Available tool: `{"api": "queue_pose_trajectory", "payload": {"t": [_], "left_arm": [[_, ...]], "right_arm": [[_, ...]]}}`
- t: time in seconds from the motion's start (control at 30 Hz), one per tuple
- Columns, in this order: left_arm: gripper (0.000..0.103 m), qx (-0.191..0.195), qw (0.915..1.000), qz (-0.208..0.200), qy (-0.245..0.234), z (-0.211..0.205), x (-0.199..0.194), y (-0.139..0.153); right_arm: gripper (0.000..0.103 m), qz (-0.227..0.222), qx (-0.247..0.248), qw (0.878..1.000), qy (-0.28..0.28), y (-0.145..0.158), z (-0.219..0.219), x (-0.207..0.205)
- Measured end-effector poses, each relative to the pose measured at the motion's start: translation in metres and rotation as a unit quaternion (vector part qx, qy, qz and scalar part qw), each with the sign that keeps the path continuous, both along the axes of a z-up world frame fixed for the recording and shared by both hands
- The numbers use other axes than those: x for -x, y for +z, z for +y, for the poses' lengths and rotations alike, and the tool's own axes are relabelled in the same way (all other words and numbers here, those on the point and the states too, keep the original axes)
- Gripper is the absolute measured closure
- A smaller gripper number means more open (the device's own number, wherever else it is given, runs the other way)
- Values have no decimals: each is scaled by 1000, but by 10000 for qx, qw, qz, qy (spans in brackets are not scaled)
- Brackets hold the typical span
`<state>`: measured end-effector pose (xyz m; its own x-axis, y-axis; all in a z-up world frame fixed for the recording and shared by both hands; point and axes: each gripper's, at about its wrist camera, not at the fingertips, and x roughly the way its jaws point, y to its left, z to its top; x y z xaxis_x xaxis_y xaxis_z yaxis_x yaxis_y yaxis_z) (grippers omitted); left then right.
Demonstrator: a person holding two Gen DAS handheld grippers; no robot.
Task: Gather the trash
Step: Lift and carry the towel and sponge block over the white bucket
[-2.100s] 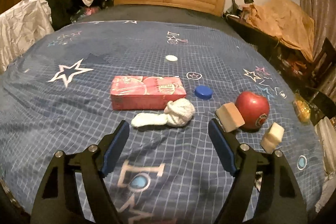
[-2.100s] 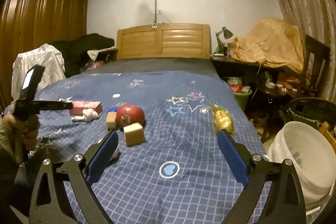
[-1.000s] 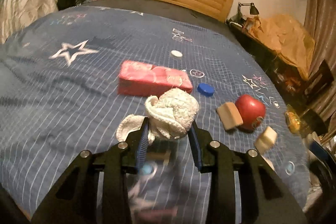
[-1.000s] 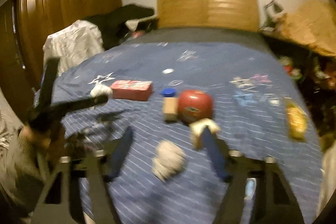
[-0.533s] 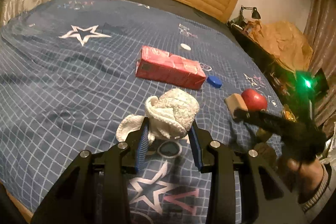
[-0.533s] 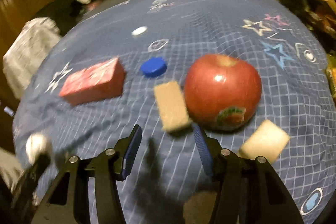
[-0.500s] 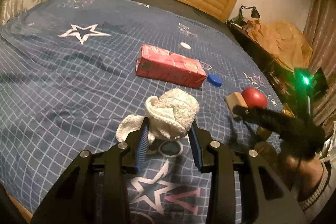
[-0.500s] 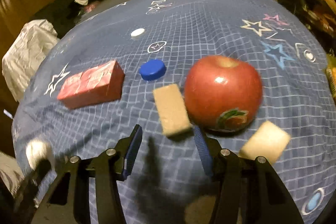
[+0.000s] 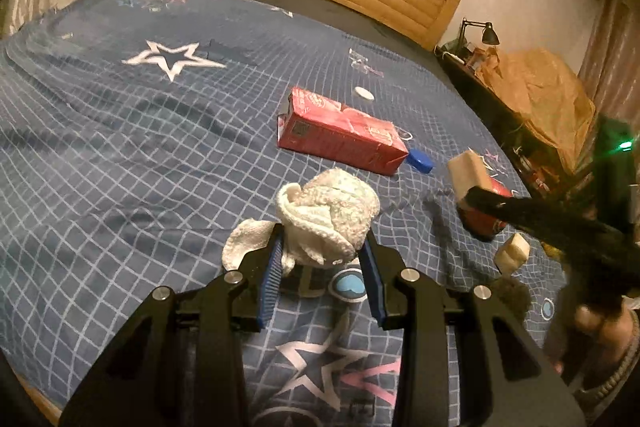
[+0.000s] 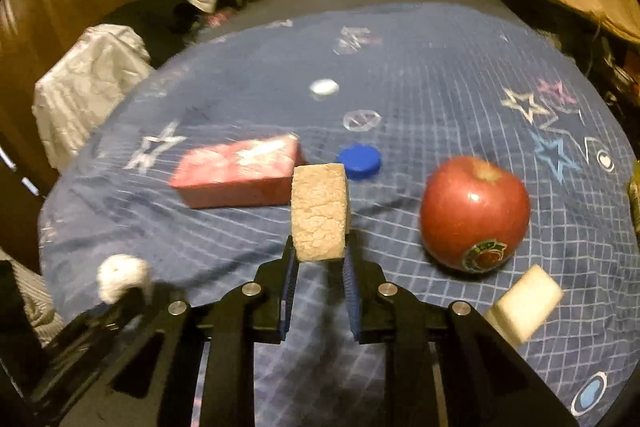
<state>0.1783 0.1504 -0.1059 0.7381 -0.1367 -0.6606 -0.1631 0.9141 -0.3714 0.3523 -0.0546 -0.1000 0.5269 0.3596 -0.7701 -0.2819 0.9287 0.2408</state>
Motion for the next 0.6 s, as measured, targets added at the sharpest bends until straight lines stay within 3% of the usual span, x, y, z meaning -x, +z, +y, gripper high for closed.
{"api": "queue_pose_trajectory", "payload": {"t": [0.23,0.37,0.6], "left_arm": [[68,-743,9965,-158,337,-20,13,22],[68,-1179,9914,-184,545,-31,21,31],[68,-1690,9818,-351,794,-45,38,56]], "right_arm": [[80,-504,-197,9975,446,32,5,64],[80,-1234,158,9901,644,47,6,111],[80,-1786,246,9817,613,66,-9,155]]}}
